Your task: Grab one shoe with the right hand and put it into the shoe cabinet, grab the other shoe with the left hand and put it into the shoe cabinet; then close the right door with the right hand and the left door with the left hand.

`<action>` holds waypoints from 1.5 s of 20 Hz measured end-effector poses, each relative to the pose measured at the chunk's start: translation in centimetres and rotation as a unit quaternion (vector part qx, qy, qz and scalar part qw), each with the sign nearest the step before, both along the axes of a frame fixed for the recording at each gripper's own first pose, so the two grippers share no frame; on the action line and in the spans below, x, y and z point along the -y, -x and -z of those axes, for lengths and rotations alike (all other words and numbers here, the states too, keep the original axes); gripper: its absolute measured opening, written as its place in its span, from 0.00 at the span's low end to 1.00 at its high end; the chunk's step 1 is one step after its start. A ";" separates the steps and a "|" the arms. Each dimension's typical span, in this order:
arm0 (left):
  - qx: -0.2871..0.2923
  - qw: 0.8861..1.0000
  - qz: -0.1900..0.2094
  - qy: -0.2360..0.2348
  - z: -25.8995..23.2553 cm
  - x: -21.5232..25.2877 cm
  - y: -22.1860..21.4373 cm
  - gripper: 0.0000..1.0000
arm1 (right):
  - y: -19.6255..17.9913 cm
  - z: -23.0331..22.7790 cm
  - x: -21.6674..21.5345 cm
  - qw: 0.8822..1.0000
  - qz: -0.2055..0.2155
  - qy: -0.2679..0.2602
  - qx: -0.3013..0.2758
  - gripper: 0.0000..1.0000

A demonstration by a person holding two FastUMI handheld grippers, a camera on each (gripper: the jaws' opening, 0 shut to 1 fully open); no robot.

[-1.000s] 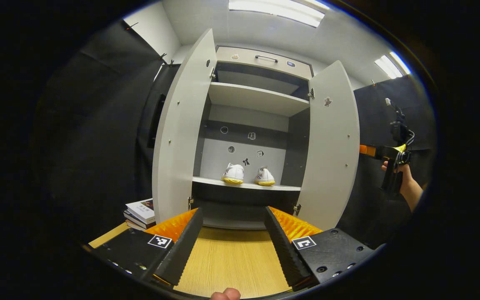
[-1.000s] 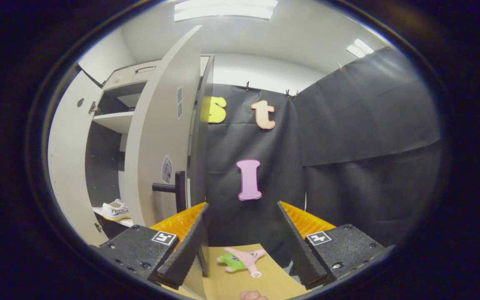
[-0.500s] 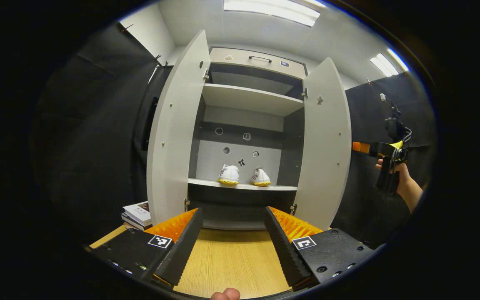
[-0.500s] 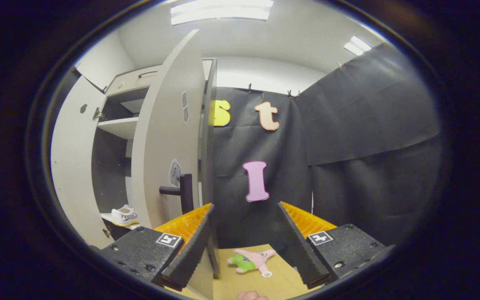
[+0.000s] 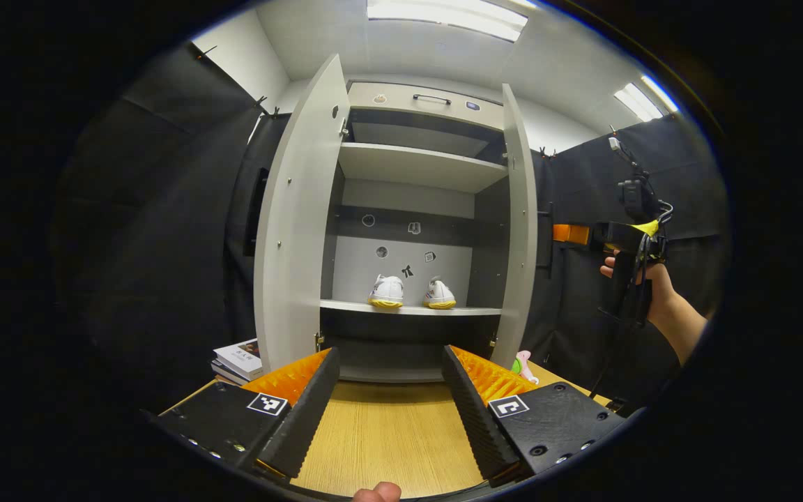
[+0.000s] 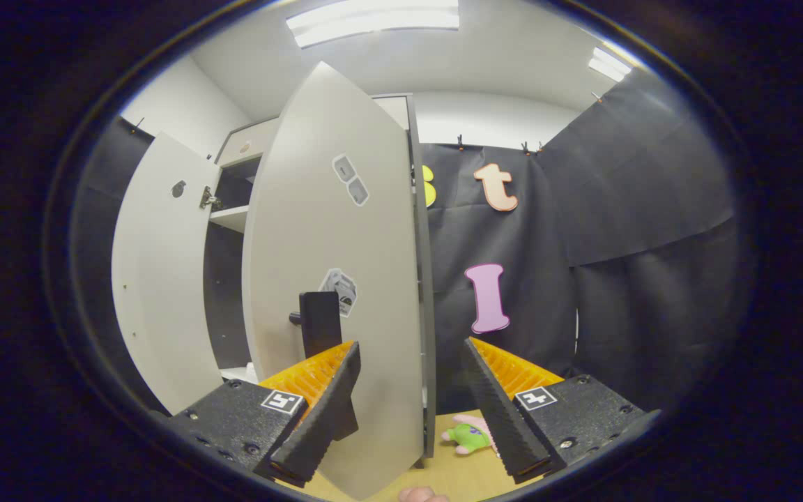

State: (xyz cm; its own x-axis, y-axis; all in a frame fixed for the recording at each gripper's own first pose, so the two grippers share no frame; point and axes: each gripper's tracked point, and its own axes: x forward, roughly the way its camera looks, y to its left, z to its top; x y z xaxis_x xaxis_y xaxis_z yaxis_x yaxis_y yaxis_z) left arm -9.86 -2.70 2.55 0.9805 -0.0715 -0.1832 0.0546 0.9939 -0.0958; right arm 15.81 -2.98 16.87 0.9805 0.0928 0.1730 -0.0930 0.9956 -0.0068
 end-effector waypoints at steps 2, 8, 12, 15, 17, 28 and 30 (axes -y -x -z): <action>-0.004 1.000 -0.006 0.000 0.1 -0.4 0.2 0.89 | -1.2 -0.3 -2.0 1.000 -0.010 0.006 0.002 0.95; -0.011 1.000 -0.028 0.005 0.7 -2.2 0.8 0.89 | -2.6 -1.0 -6.1 1.000 -0.024 0.012 0.010 0.97; -0.014 0.998 -0.061 0.002 1.0 -5.6 0.8 0.89 | 2.4 1.1 -7.1 0.998 -0.050 0.023 0.016 0.97; -0.011 0.994 -0.107 -0.020 0.1 -11.0 0.4 0.89 | 7.5 3.8 -6.8 0.998 -0.055 0.038 0.019 0.97; 0.000 0.988 -0.150 -0.039 -1.5 -15.9 -0.5 0.89 | 10.5 6.4 -6.4 0.997 -0.058 0.042 0.007 0.97; 0.006 0.982 -0.184 -0.038 -6.4 -28.6 -15.3 0.89 | 13.4 9.8 -5.0 0.997 -0.046 0.048 -0.027 0.97; 0.004 0.986 -0.164 -0.033 -6.1 -27.8 -16.5 0.89 | 13.4 9.8 -4.0 0.998 -0.034 0.044 -0.029 0.98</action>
State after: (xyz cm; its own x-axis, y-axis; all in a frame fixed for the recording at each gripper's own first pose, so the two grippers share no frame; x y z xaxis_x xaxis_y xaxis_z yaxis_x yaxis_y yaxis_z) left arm 6.65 25.10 8.63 0.9506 0.2607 -0.1683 -0.2695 0.9625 -0.0312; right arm 2.44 0.98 7.03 0.9794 0.1722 0.1052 -0.1636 0.9828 -0.0858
